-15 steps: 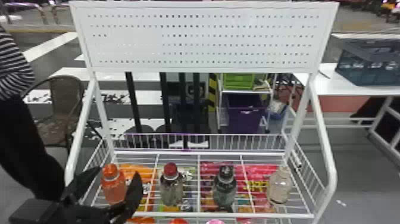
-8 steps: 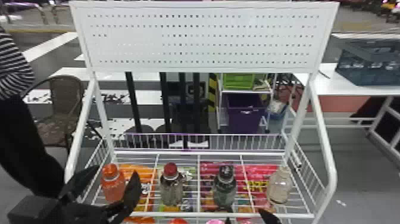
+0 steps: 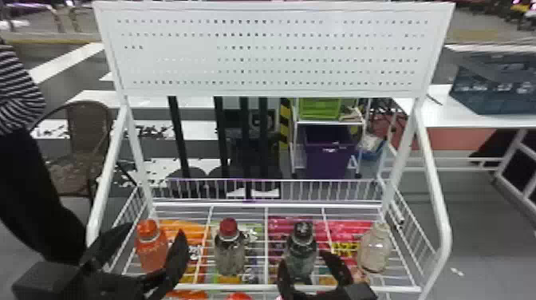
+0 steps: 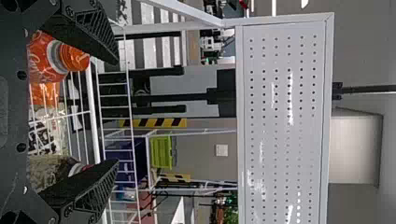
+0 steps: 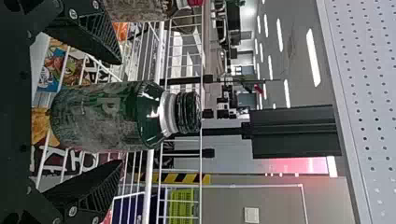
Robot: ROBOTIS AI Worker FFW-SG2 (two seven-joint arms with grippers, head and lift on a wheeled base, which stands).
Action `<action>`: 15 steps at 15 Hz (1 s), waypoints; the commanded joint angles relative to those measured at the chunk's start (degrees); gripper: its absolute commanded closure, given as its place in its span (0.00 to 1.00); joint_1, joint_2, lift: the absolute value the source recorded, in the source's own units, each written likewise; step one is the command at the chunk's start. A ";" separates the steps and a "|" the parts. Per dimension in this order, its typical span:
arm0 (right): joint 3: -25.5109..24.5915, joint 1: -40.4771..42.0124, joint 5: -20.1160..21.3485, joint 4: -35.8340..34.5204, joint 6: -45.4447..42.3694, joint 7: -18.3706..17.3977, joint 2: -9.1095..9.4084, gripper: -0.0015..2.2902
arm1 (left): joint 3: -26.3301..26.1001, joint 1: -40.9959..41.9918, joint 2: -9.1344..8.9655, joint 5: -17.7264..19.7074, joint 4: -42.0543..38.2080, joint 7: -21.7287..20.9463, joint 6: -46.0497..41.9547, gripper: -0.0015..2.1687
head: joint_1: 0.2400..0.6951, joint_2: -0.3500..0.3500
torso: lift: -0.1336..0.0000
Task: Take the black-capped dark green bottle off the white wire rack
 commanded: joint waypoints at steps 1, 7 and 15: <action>0.43 -2.37 0.35 2.60 0.56 -0.09 0.80 0.07 | 0.08 -0.01 0.30 0.08 0.35 -0.01 0.00 0.07 | 0.57 0.50 | 1.00; 0.43 -4.04 0.52 3.92 2.15 -1.58 0.80 0.34 | 0.17 0.17 0.39 0.17 0.44 0.08 -0.18 0.07 | 0.57 0.50 | 1.00; -1.06 5.10 -0.01 -14.54 10.94 -3.16 -2.41 0.57 | 0.08 0.43 0.22 0.17 -0.44 0.08 0.17 0.07 | 0.57 0.50 | 1.00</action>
